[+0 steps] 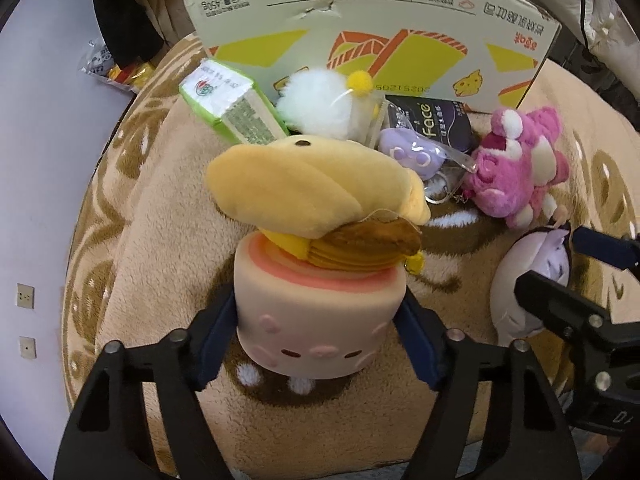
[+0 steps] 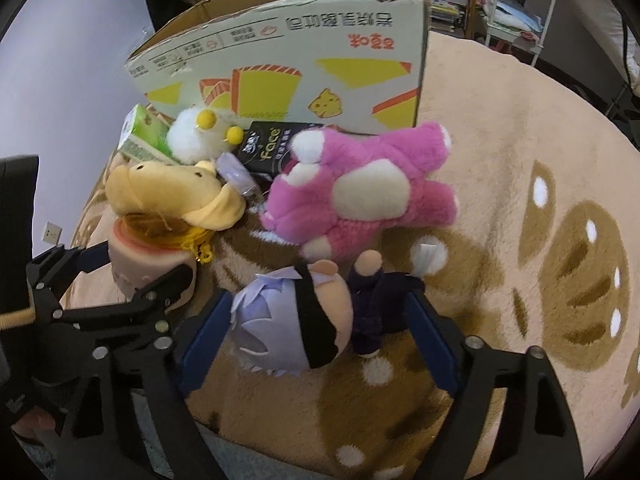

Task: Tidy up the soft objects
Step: 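Lower the left tool onto the swirl marshmallow plush while the right tool lowers onto the white-haired doll, then close the left tool on the marshmallow plush while the right tool grips the doll, lift both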

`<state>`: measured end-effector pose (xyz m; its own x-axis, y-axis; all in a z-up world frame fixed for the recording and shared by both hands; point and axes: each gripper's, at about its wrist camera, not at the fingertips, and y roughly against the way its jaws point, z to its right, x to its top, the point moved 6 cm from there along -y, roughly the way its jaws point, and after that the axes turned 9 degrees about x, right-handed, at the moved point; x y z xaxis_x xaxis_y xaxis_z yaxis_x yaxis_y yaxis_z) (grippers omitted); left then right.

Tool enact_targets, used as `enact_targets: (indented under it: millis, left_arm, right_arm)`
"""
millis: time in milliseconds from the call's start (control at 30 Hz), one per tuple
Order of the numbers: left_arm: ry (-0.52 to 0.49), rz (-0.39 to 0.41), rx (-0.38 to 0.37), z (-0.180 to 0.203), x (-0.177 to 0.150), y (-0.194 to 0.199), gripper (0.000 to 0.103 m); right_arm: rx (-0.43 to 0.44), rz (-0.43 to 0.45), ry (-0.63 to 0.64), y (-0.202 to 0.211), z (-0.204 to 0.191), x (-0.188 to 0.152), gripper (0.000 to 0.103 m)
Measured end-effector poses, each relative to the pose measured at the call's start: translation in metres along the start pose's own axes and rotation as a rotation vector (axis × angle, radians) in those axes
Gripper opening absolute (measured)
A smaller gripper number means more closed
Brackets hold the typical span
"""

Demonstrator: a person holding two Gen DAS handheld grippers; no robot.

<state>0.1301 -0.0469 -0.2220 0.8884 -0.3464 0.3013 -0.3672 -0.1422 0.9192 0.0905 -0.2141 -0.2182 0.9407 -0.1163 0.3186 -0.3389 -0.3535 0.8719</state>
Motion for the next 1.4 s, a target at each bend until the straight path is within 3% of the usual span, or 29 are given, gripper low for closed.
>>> enact_targets:
  millis: [267,300,600,1000,1233,1400]
  left_arm:
    - [0.007,0.004,-0.005,-0.001,-0.001,-0.001,0.059]
    - [0.01,0.003,-0.008,-0.001,-0.001,-0.001,0.058]
    - [0.028,0.004,-0.019,-0.006,0.0,0.0,0.058]
    - [0.042,0.015,-0.014,-0.007,-0.004,0.008,0.057]
    - [0.048,0.058,0.028,-0.009,-0.01,0.027,0.057]
    - [0.059,0.106,0.058,-0.012,-0.014,0.047,0.057]
  right_arm:
    - [0.017,0.002,0.027,-0.002,-0.012,0.001,0.07]
    - [0.04,0.004,0.03,0.0,-0.014,0.002,0.055]
    - [0.039,-0.01,0.044,0.0,-0.026,0.002,0.055]
    - [0.062,-0.001,0.039,0.012,-0.008,0.004,0.053]
    - [0.044,0.036,0.054,0.028,-0.011,0.003,0.053]
    - [-0.027,0.122,0.076,0.05,-0.01,0.006,0.053]
